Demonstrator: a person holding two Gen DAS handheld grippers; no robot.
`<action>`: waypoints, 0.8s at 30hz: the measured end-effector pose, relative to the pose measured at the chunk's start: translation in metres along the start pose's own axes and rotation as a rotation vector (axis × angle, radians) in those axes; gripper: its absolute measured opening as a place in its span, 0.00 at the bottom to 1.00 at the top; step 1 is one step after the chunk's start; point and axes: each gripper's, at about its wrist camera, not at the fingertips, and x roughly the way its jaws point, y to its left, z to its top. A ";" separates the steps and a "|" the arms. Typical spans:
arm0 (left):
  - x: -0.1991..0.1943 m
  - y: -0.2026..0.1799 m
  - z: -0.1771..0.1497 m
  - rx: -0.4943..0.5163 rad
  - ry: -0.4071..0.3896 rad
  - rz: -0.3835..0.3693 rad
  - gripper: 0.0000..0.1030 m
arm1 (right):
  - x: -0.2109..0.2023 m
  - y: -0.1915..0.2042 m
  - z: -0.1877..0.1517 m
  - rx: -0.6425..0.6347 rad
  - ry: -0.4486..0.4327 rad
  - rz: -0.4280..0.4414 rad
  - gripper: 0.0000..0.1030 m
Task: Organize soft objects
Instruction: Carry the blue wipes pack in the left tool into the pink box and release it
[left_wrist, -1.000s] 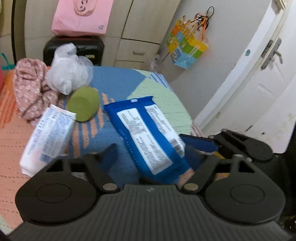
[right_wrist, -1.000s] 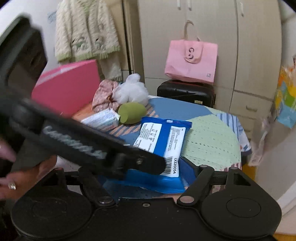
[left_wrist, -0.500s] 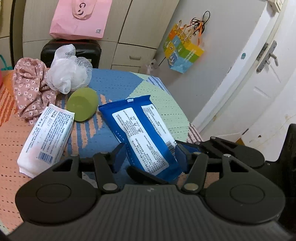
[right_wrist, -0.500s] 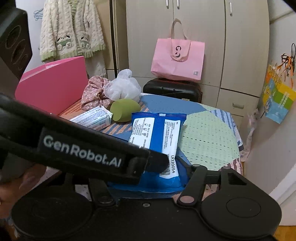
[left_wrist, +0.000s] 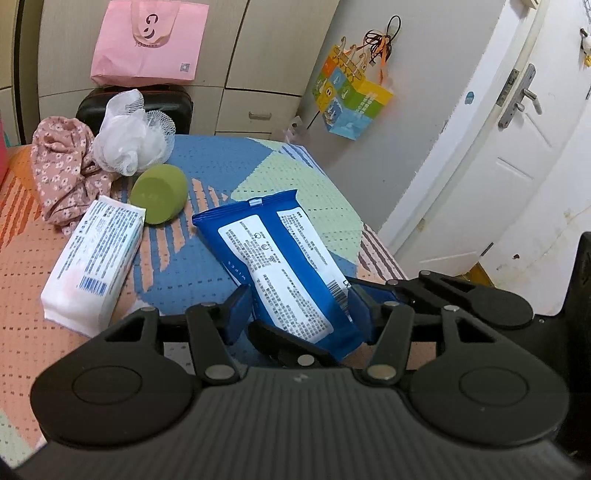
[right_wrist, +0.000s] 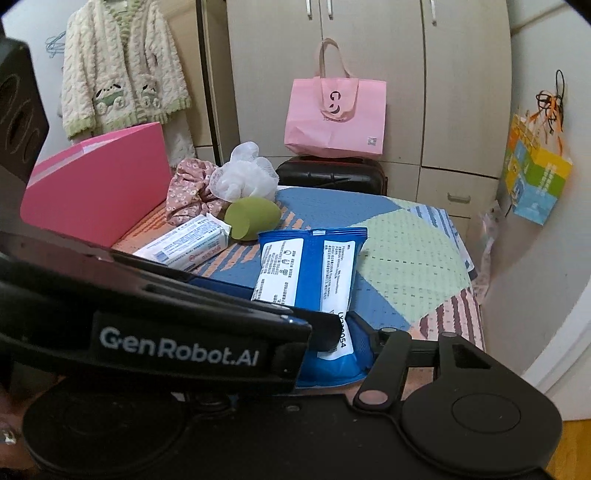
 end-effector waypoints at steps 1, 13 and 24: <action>-0.002 0.000 -0.001 -0.002 0.002 0.002 0.53 | -0.001 0.002 0.000 0.006 0.001 0.002 0.62; -0.027 -0.002 -0.008 -0.016 0.043 -0.003 0.53 | -0.021 0.024 -0.005 0.011 0.007 0.010 0.61; -0.076 -0.005 -0.024 -0.010 0.035 -0.023 0.53 | -0.064 0.061 -0.007 -0.076 -0.001 0.028 0.60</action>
